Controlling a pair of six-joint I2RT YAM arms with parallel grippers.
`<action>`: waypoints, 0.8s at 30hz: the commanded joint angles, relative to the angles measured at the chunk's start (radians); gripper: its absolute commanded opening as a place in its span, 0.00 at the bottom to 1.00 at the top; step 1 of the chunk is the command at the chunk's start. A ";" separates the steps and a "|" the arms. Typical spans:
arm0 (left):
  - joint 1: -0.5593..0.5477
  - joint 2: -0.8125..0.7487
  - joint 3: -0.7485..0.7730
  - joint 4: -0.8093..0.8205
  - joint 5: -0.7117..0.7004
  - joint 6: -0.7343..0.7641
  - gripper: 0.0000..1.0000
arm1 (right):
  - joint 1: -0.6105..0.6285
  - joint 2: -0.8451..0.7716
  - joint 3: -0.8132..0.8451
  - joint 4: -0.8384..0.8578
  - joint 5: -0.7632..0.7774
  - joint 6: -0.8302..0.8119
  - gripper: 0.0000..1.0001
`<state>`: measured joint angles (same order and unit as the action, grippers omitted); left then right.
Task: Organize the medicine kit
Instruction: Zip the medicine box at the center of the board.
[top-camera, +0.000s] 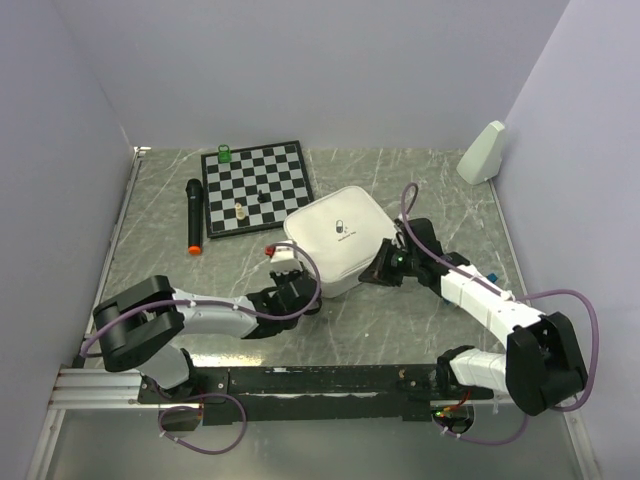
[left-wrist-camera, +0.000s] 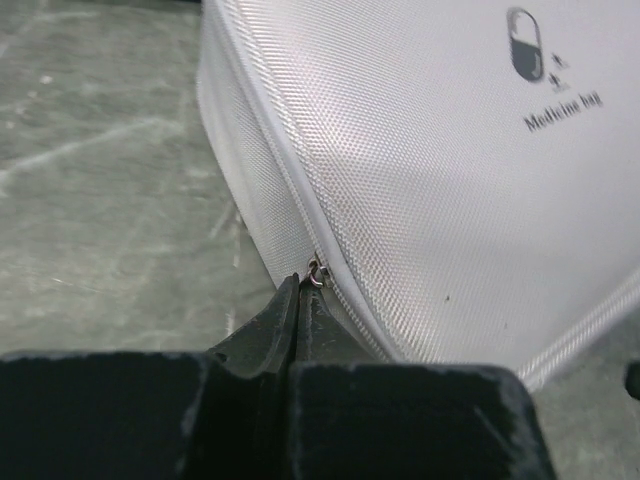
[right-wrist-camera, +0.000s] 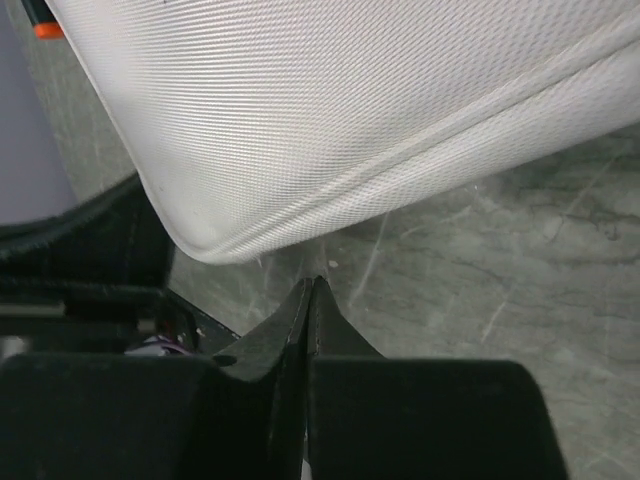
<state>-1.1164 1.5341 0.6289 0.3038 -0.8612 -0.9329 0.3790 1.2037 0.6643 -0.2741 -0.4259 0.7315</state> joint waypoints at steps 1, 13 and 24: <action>0.072 -0.046 -0.018 -0.045 -0.068 0.012 0.01 | -0.035 -0.072 -0.028 -0.046 -0.004 -0.047 0.00; -0.071 0.027 -0.002 0.202 0.053 0.218 0.01 | -0.046 -0.184 -0.071 -0.016 -0.099 -0.070 0.43; -0.160 0.188 0.146 0.308 0.162 0.302 0.01 | -0.046 -0.198 -0.074 -0.102 -0.071 -0.043 0.63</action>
<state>-1.2491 1.6863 0.7090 0.5186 -0.7856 -0.6865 0.3351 1.0214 0.5808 -0.3309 -0.5205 0.6796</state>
